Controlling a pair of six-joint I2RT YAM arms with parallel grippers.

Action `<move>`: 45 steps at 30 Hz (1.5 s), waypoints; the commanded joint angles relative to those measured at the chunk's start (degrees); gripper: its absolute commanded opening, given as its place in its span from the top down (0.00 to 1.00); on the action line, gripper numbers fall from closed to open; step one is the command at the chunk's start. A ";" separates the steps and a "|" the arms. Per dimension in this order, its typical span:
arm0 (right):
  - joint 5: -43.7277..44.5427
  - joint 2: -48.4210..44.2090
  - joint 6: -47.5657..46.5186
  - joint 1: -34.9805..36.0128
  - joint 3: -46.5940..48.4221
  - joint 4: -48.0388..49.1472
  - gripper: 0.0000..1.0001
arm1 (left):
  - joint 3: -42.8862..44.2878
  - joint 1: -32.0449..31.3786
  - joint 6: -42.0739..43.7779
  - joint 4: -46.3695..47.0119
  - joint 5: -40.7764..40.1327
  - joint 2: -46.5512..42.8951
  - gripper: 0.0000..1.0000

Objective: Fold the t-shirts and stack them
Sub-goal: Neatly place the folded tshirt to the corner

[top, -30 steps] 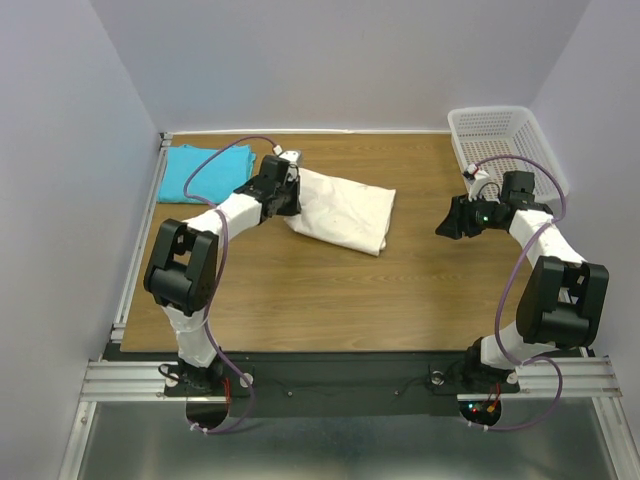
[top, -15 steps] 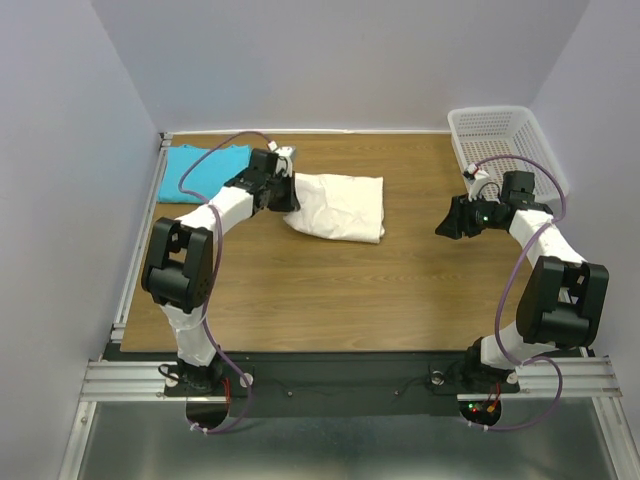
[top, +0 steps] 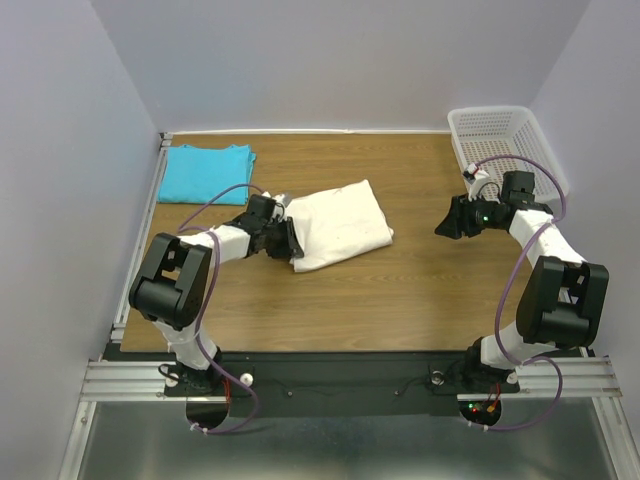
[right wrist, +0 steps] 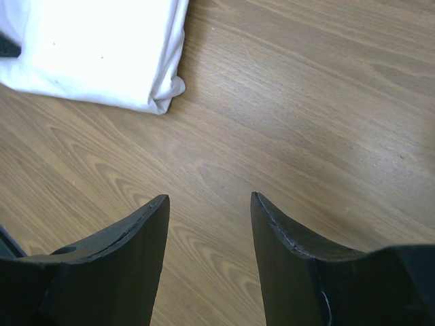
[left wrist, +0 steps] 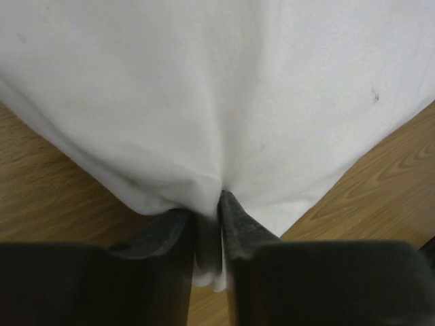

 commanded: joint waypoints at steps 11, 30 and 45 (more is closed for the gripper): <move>-1.37 -0.85 0.05 -0.45 -0.55 1.94 0.43 | 3.56 4.09 -2.33 -6.85 -11.14 -12.02 0.26; -1.02 -0.93 -0.12 -0.45 -0.56 1.94 0.43 | 18.51 10.25 -5.05 -4.57 -6.31 9.42 0.25; -1.11 -0.93 -0.03 -0.54 -0.56 1.94 0.43 | 14.91 9.19 -5.94 4.66 -0.25 13.56 0.88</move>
